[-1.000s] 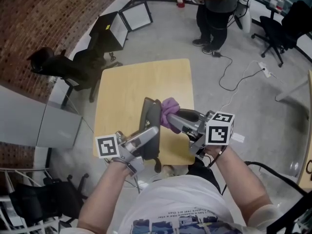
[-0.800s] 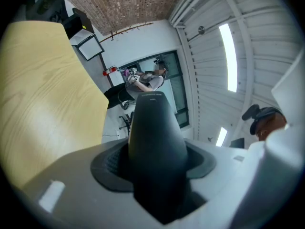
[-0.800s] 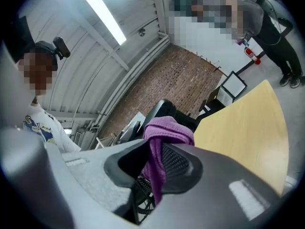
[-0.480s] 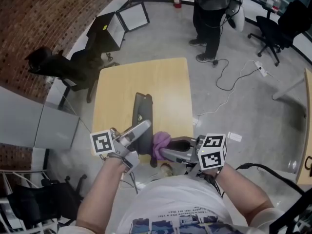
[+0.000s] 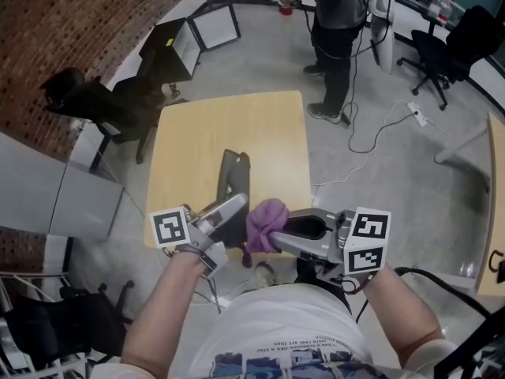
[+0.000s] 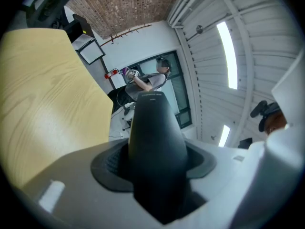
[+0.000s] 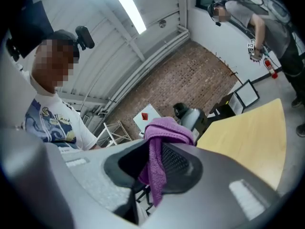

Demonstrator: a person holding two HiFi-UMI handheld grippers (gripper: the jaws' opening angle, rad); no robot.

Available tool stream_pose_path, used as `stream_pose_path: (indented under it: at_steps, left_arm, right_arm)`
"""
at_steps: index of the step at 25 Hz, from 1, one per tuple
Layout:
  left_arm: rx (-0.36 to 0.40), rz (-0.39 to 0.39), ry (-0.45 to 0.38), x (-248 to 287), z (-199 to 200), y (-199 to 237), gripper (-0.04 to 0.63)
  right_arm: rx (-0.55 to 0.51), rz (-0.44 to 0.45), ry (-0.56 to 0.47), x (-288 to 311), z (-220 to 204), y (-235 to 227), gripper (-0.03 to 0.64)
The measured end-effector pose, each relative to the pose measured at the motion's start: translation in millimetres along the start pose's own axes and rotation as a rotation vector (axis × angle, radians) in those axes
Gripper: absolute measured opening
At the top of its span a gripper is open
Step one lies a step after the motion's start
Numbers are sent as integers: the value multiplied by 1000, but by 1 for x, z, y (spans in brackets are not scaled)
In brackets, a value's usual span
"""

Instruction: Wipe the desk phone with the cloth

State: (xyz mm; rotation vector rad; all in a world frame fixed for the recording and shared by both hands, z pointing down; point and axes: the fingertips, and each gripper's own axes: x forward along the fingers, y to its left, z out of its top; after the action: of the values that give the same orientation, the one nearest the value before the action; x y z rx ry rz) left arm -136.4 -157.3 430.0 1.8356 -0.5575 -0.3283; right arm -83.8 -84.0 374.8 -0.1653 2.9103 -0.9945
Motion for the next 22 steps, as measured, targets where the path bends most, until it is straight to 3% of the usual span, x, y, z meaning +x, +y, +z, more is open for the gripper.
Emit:
stream_pose_path:
  at_steps: [5,15,22]
  left_arm:
    - [-8,-7,4,-4,-11,-2,293]
    - [-36,-39,-26,-25,-20,-8,291]
    - [-43,-60,-28,-45,-26,-9,291]
  right_arm:
    - [-42,0,-42,10,22,10,87]
    - [34,27,79,29,-63,37,87]
    - [65,-45,112,24,-99,31,87]
